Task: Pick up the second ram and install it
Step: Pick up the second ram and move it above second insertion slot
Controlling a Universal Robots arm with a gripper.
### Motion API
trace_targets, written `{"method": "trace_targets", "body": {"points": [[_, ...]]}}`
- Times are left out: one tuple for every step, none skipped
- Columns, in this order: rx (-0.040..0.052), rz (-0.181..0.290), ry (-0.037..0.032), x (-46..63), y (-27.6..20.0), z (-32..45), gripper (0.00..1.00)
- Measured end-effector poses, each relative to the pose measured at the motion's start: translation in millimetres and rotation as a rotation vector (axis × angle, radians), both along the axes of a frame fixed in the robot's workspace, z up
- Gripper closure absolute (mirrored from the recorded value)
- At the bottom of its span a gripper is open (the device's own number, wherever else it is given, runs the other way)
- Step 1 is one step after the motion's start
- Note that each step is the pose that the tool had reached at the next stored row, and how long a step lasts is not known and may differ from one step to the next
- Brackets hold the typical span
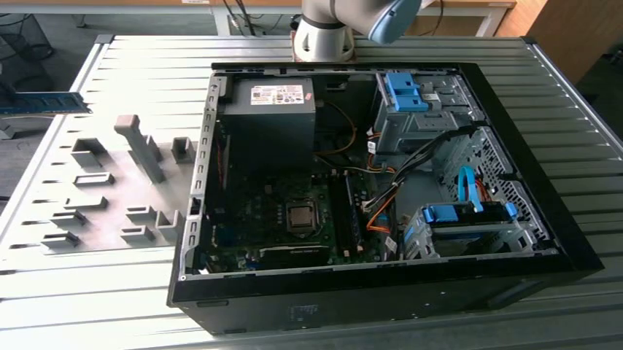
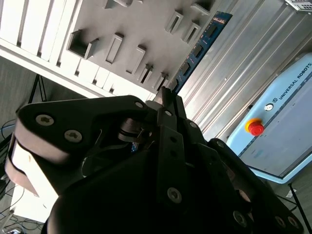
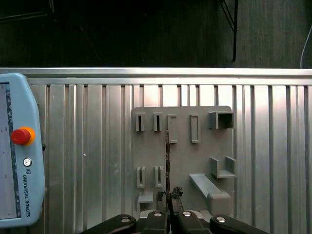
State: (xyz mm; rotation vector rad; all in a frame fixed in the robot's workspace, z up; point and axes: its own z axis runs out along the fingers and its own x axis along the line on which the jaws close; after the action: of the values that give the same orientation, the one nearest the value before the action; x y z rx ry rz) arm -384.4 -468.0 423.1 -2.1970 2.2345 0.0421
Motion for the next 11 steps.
{"method": "trace_targets", "body": {"points": [[0.0000, 0.000, 0.0000, 0.6, 0.0, 0.0, 0.86], [0.0000, 0.000, 0.0000, 1.2, 0.0, 0.0, 0.86], [0.0000, 0.000, 0.0000, 1.8, 0.0, 0.0, 0.86], [0.0000, 0.000, 0.0000, 2.4, 0.0, 0.0, 0.86], [0.0000, 0.000, 0.0000, 2.9, 0.0, 0.0, 0.86], [0.0000, 0.000, 0.0000, 3.4, 0.0, 0.0, 0.86], [0.0000, 0.000, 0.0001, 3.9, 0.0, 0.0, 0.86], [0.0000, 0.000, 0.0000, 4.5, 0.0, 0.0, 0.86], [0.0000, 0.000, 0.0000, 5.1, 0.0, 0.0, 0.86], [-0.0001, 0.000, 0.0000, 5.7, 0.0, 0.0, 0.86], [0.0000, 0.000, 0.0000, 6.3, 0.0, 0.0, 0.86]]}}
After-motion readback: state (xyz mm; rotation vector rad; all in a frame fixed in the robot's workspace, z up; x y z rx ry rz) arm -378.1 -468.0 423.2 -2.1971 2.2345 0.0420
